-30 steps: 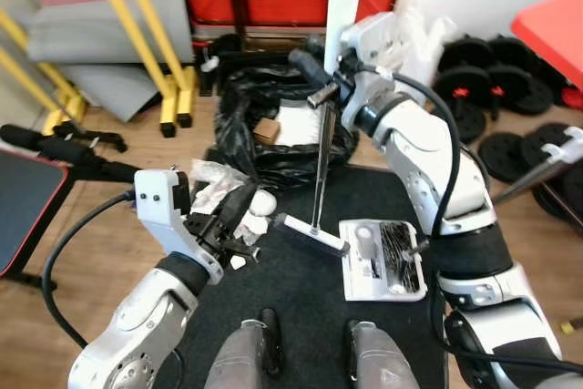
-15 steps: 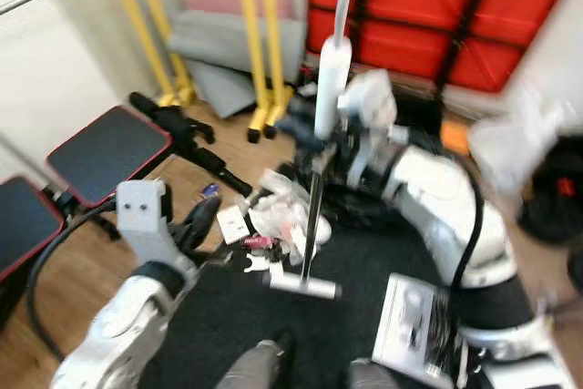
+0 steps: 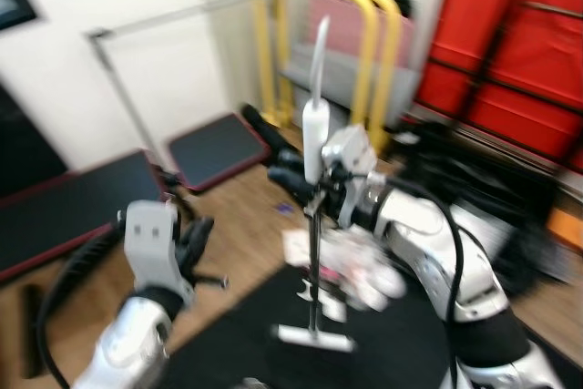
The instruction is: Sweep floor
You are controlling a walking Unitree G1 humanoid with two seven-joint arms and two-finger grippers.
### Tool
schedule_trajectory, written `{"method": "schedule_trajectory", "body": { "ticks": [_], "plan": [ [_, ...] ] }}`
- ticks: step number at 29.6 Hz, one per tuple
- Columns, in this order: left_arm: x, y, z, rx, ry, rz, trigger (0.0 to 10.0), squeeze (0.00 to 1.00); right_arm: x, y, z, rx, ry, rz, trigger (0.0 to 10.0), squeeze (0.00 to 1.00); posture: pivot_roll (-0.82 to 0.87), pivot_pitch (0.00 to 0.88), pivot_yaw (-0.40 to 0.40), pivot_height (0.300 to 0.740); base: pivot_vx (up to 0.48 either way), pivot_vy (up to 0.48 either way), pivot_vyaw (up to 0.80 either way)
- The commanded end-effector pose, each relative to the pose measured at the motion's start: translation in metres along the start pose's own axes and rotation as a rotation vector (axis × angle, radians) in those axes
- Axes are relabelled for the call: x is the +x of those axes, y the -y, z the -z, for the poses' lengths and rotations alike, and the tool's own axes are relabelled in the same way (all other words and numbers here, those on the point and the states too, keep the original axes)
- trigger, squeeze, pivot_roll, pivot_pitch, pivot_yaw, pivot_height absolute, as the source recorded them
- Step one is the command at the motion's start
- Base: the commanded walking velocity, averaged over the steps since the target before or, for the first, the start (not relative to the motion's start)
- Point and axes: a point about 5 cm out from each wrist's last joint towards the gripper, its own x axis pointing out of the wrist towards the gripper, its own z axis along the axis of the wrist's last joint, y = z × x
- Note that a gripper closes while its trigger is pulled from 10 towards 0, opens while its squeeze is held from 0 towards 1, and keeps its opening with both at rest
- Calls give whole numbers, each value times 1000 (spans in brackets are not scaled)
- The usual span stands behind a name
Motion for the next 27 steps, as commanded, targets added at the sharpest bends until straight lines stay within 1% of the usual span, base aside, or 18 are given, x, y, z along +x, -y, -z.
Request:
{"method": "schedule_trajectory", "body": {
  "ticks": [1,5,6,7,9,14,15,16,17,19,23,27],
  "plan": [
    [1,-3,3,15,-9,-24,10000,0,1,-2,-4,-15,23,-2,10000,0,-70,49,20,740,0,0,800],
    [0,-2,4,-5,-1,-36,10000,0,1,2,-2,-21,14,30,10000,0,-69,41,17,740,0,0,800],
    [0,-2,5,-26,1,-42,10000,0,1,4,0,-22,4,60,10000,0,-67,37,17,740,0,0,800],
    [0,-2,5,-26,1,-42,10000,0,1,4,0,-22,4,60,10000,0,-67,37,17,740,0,0,800],
    [0,-3,8,-54,-6,-55,10000,0,1,6,5,-27,-16,103,10000,0,-66,31,16,740,0,0,800],
    [-1,-3,9,-64,-3,-61,10000,0,2,8,8,-29,-27,123,10000,0,-64,26,15,740,0,0,800],
    [0,-5,9,-76,1,-72,10000,0,2,11,11,-41,-44,157,10000,0,-64,21,14,740,259,0,794],
    [0,-6,10,-91,7,-77,10000,0,3,14,13,-46,-52,189,10000,0,-63,17,10,740,266,0,0],
    [0,-6,10,-91,7,-77,10000,0,3,14,13,-46,-52,189,10000,0,-63,17,10,740,266,0,0],
    [2,-7,11,-110,11,-80,10000,0,4,17,16,-41,-55,228,10000,0,-63,14,8,740,315,0,0],
    [3,-7,11,-113,13,-79,10000,0,5,17,15,-42,-51,223,10000,0,-62,11,6,740,338,0,0],
    [8,-5,12,-116,22,-74,10000,0,6,17,20,-34,-72,221,10000,0,-60,5,-4,740,366,0,634]
  ]
}}
